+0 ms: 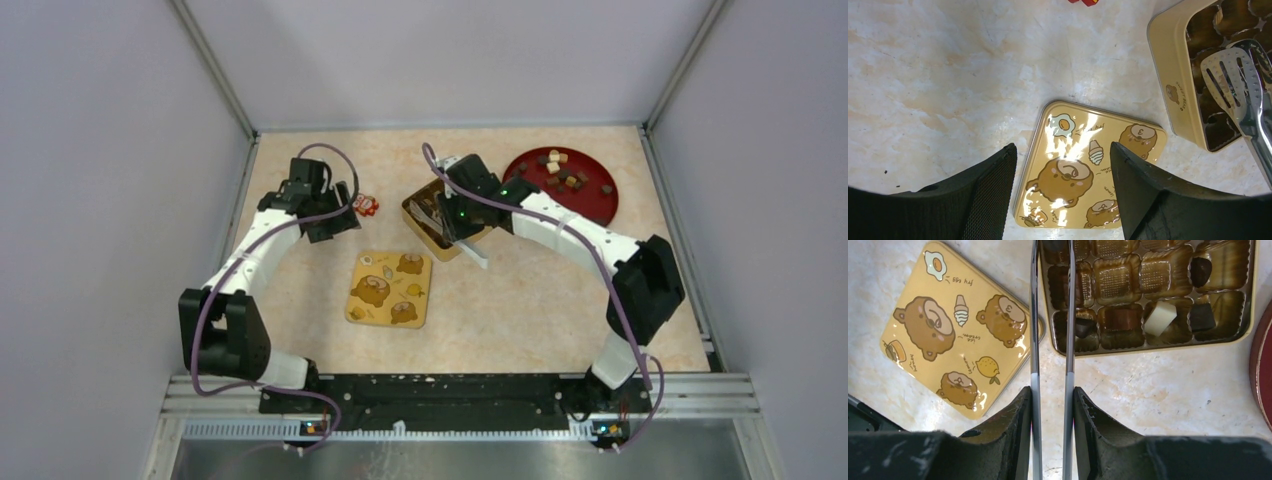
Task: Pack the chocolate
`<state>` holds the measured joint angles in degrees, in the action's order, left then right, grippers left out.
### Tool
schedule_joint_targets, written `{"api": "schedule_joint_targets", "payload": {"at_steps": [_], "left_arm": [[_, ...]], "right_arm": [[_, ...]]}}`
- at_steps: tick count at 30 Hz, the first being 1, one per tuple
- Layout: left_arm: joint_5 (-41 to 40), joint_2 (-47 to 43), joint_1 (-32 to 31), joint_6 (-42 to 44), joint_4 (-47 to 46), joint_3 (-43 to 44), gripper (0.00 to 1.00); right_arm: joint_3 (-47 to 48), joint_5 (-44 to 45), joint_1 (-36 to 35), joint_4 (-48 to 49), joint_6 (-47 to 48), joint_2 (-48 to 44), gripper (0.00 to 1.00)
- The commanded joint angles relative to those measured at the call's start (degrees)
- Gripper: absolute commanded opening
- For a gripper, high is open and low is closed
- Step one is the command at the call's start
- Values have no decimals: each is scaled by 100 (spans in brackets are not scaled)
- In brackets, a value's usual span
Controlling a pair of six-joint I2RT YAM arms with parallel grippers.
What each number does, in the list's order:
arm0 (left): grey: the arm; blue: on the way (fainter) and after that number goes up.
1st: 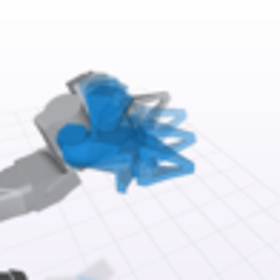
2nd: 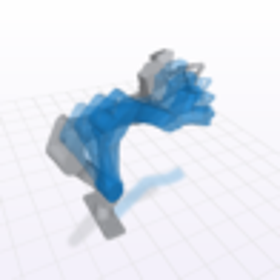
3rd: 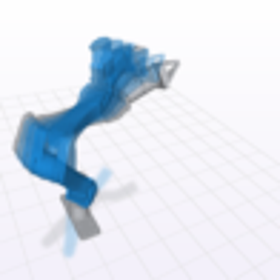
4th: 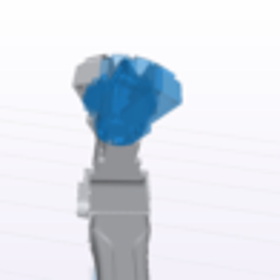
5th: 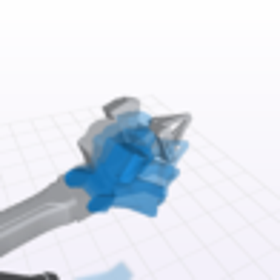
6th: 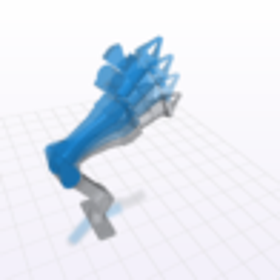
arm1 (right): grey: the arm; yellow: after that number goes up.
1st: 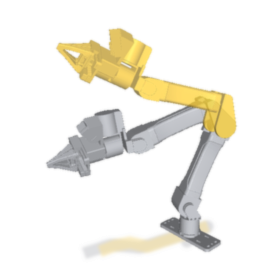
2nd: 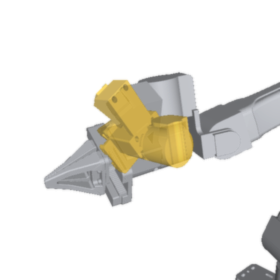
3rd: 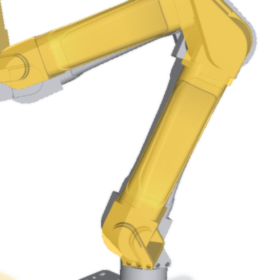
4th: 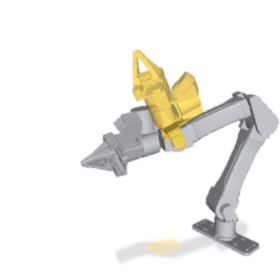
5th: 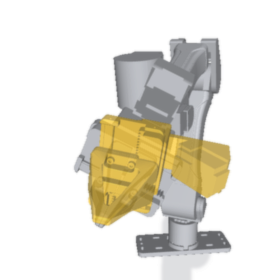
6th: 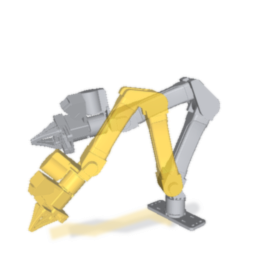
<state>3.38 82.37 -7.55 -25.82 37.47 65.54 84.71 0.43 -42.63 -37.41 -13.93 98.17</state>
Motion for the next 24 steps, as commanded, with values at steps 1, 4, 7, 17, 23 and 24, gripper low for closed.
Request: {"api": "schedule_joint_targets", "payload": {"at_steps": [1,4,7,17,23,24], "left_arm": [[4,-170,34,7,-124,-111,74],[29,-160,33,29,-126,-101,73],[31,-165,34,34,-126,-103,73],[66,-171,34,40,-142,-112,73],[80,-166,36,43,-144,-107,73],[84,-160,35,42,-133,-101,73]], "right_arm": [[90,-14,-69,165,47,-132,15],[14,-16,-70,181,23,-148,15],[-66,-6,-70,181,5,-173,15],[-199,110,-70,180,4,-151,27],[-157,173,-70,192,-6,-167,35],[-145,181,-70,199,0,-167,36]]}}
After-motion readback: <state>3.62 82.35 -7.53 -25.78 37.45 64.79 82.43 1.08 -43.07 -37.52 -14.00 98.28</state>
